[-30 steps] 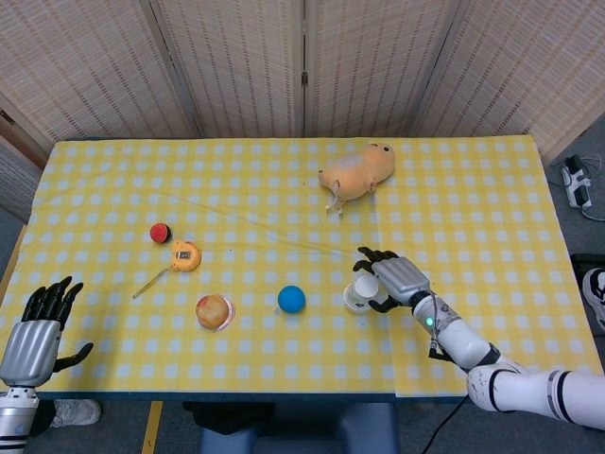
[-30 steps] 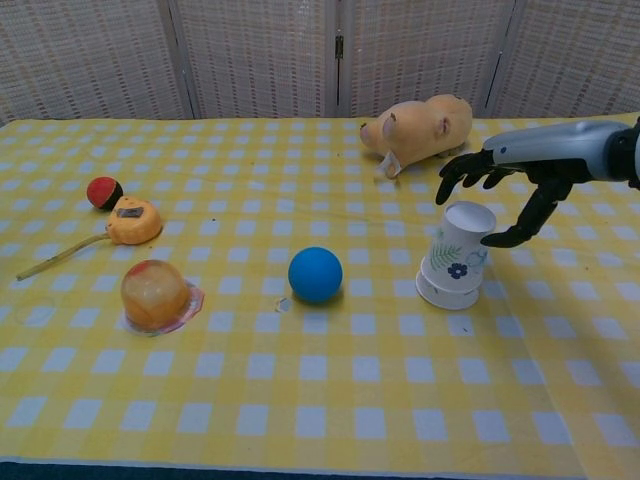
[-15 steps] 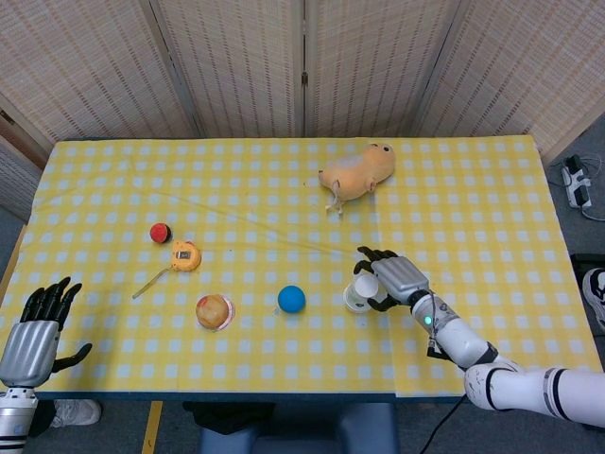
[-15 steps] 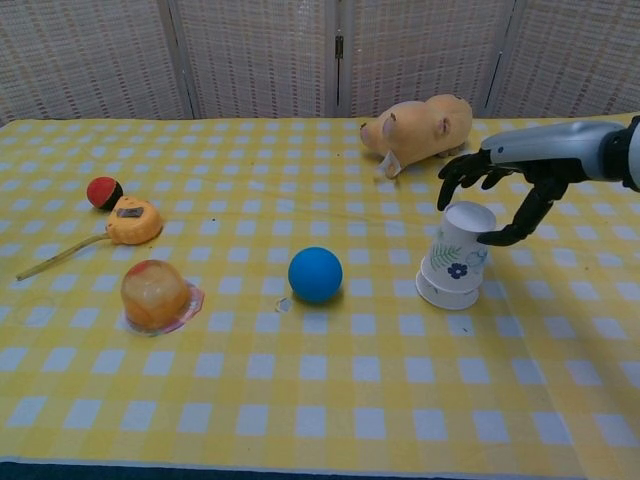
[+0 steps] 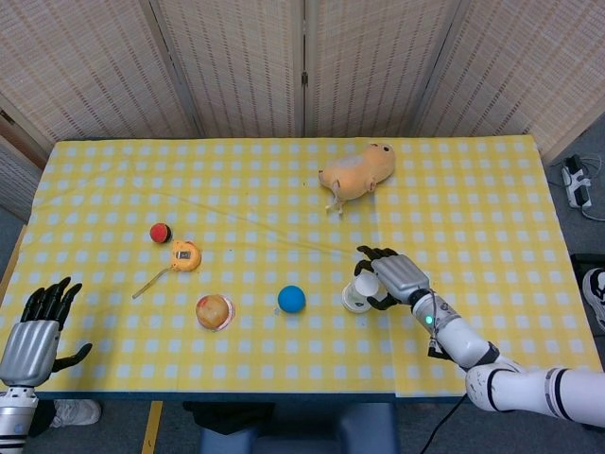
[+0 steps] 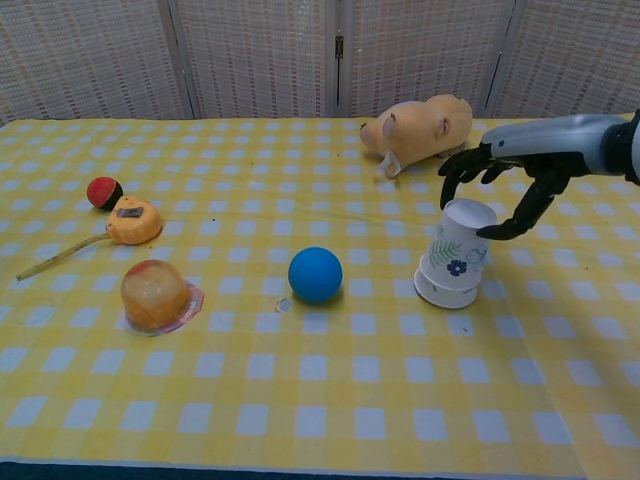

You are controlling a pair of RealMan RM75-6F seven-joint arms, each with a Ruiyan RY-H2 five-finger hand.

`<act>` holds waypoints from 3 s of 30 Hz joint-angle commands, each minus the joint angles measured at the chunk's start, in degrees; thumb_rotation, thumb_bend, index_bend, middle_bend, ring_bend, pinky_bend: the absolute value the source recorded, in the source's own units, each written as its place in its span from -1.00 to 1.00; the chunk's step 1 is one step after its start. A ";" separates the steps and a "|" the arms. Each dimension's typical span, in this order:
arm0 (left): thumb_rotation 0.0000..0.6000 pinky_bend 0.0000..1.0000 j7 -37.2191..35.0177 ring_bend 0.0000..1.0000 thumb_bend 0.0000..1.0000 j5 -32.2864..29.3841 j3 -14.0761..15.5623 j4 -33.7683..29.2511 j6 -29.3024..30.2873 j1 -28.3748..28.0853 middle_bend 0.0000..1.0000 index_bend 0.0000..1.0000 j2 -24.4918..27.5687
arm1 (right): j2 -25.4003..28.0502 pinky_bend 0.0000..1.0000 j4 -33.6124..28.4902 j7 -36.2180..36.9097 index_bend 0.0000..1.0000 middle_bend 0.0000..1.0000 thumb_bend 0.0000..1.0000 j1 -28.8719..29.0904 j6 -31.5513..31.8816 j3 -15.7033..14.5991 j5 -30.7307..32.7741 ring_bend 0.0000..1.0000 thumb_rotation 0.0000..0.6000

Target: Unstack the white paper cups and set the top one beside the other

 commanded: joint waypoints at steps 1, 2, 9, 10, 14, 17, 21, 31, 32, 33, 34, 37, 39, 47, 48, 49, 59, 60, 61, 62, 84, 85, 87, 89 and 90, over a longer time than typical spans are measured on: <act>1.00 -1.00 0.01 -0.95 -0.50 -0.08 -0.02 -0.03 -0.10 -0.04 -0.98 -0.85 0.01 | 0.52 -0.79 -0.52 0.14 -0.29 -0.83 -0.14 -0.08 0.31 -0.03 -0.28 -0.79 1.00; 1.00 -1.00 0.02 -0.95 -0.50 -0.11 -0.04 -0.05 -0.16 -0.08 -0.98 -0.85 0.01 | 0.74 -0.79 -0.75 0.21 -0.28 -0.82 -0.14 -0.10 0.41 0.00 -0.39 -0.79 1.00; 1.00 -1.00 0.22 -0.95 -0.50 -0.13 -0.04 -0.36 -0.31 -0.18 -0.98 -0.86 0.15 | 3.36 -0.79 -3.61 0.68 -0.25 -0.80 -0.14 -0.77 2.25 0.52 -2.44 -0.78 1.00; 1.00 -1.00 0.20 -0.95 -0.50 -0.12 -0.04 -0.39 -0.29 -0.17 -0.98 -0.86 0.17 | 3.75 -0.79 -3.95 0.74 -0.25 -0.80 -0.14 -0.88 2.50 0.59 -2.66 -0.78 1.00; 1.00 -1.00 0.23 -0.95 -0.50 -0.11 0.01 -0.44 -0.19 -0.10 -0.98 -0.86 0.20 | 5.29 -0.79 -5.06 0.44 -0.24 -0.80 -0.14 -1.35 3.27 0.46 -4.23 -0.78 1.00; 1.00 -1.00 0.27 -0.95 -0.50 -0.18 0.08 -0.51 -0.36 -0.12 -0.98 -0.86 0.18 | 5.59 -0.79 -4.84 -1.24 -0.23 -0.80 -0.13 -1.59 3.89 -0.51 -5.87 -0.78 1.00; 1.00 -1.00 0.38 -0.95 -0.50 -0.15 0.13 -0.57 -0.55 -0.21 -0.98 -0.86 0.09 | 4.32 -0.79 -3.70 -2.86 -0.23 -0.79 -0.12 -1.87 4.30 -1.71 -6.29 -0.77 1.00; 1.00 -1.00 0.18 -0.95 -0.50 -0.36 0.33 -0.66 -0.76 -0.10 -0.98 -0.86 0.21 | 1.94 -0.80 -1.07 -7.06 -0.22 -0.79 -0.12 -2.03 7.01 -2.83 -7.04 -0.78 1.00; 1.00 -1.00 0.12 -0.95 -0.50 -0.36 0.36 -0.68 -0.83 -0.11 -0.98 -0.86 0.20 | 1.74 -0.80 -0.90 -8.55 -0.22 -0.79 -0.12 -2.08 8.04 -3.15 -7.20 -0.78 1.00; 1.00 -1.00 0.04 -0.95 -0.50 -0.34 0.38 -0.67 -0.88 -0.13 -0.99 -0.86 0.18 | 1.49 -0.80 -0.94 -9.62 -0.22 -0.79 -0.12 -2.15 8.84 -3.31 -7.01 -0.78 1.00; 1.00 -1.00 -0.04 -0.95 -0.50 -0.28 0.42 -0.64 -0.94 -0.15 -0.99 -0.86 0.15 | 1.23 -0.80 -1.32 -9.93 -0.22 -0.79 -0.12 -2.26 9.27 -3.19 -6.38 -0.78 1.00; 1.00 -1.00 -0.21 -0.95 -0.50 -0.16 0.46 -0.51 -0.88 -0.14 -0.99 -0.86 0.13 | 1.63 -0.80 -2.51 -7.72 -0.22 -0.78 -0.12 -2.55 8.43 -2.23 -5.24 -0.78 1.00; 1.00 -1.00 -0.32 -0.95 -0.50 -0.25 0.45 -0.50 -0.83 -0.07 -0.98 -0.86 0.20 | 2.25 -0.80 -2.98 -6.40 -0.22 -0.78 -0.12 -2.80 8.07 -1.73 -5.83 -0.78 1.00; 1.00 -1.00 -0.40 -0.95 -0.50 -0.46 0.45 -0.65 -0.94 -0.02 -0.99 -0.86 0.39 | 5.85 -0.80 -4.59 3.67 -0.22 -0.77 -0.11 -4.21 3.47 1.14 -10.10 -0.77 1.00; 1.00 -1.00 -0.40 -0.95 -0.50 -0.46 0.44 -0.66 -0.93 -0.02 -0.98 -0.86 0.40 | 6.02 -0.80 -4.66 3.78 -0.22 -0.77 -0.11 -4.41 3.82 1.22 -10.57 -0.77 1.00; 1.00 -1.00 -0.39 -0.95 -0.50 -0.44 0.44 -0.69 -0.92 -0.02 -0.99 -0.86 0.41 | 6.35 -0.80 -4.92 4.21 -0.22 -0.77 -0.11 -4.66 4.04 1.38 -10.92 -0.77 1.00; 1.00 -1.00 -0.38 -0.95 -0.50 -0.33 0.38 -0.86 -1.03 -0.18 -0.98 -0.86 0.47 | 10.56 -0.80 -7.10 6.30 -0.22 -0.77 -0.11 -7.11 6.07 1.74 -13.10 -0.77 1.00; 1.00 -1.00 -0.33 -0.95 -0.50 -0.34 0.36 -0.93 -1.07 -0.21 -0.98 -0.86 0.51 | 11.30 -0.80 -7.44 6.74 -0.22 -0.77 -0.12 -7.61 6.38 1.72 -13.56 -0.77 1.00; 1.00 -1.00 -0.27 -0.95 -0.50 -0.33 0.37 -0.99 -1.10 -0.23 -0.98 -0.86 0.52 | 11.80 -0.80 -7.59 7.01 -0.22 -0.77 -0.12 -7.98 6.60 1.68 -13.85 -0.77 1.00; 1.00 -1.00 -0.23 -0.95 -0.50 -0.27 0.40 -1.07 -1.11 -0.25 -0.98 -0.86 0.53 | 12.27 -0.80 -7.70 7.27 -0.22 -0.77 -0.12 -8.35 6.81 1.64 -14.13 -0.77 1.00; 1.00 -1.00 1.39 -0.95 -0.50 0.76 0.65 -3.13 -0.85 -0.51 -0.99 -0.86 1.00 | 14.63 -0.80 -2.76 13.88 -0.22 -0.77 -0.12 -15.78 6.85 -0.87 -19.24 -0.77 1.00; 1.00 -1.00 1.44 -0.95 -0.50 0.80 0.69 -3.18 -0.85 -0.51 -0.99 -0.86 1.01 | 14.06 -0.80 -1.86 13.55 -0.22 -0.77 -0.11 -15.76 6.60 -0.94 -18.91 -0.77 1.00; 1.00 -1.00 1.50 -0.95 -0.50 0.87 0.76 -3.23 -0.81 -0.47 -0.98 -0.86 1.06 | 12.88 -0.80 -0.19 13.00 -0.22 -0.77 -0.11 -15.64 6.30 -0.85 -18.08 -0.77 1.00; 1.00 -1.00 1.52 -0.95 -0.50 0.84 0.81 -3.24 -0.72 -0.38 -0.98 -0.86 1.07 | 11.79 -0.80 1.27 12.43 -0.22 -0.77 -0.11 -15.43 6.03 -0.72 -17.43 -0.77 1.00; 1.00 -1.00 1.51 -0.95 -0.50 0.80 0.84 -3.24 -0.66 -0.31 -0.98 -0.86 1.06 | 10.97 -0.80 2.29 12.08 -0.22 -0.77 -0.11 -15.22 5.80 -0.58 -16.92 -0.77 1.00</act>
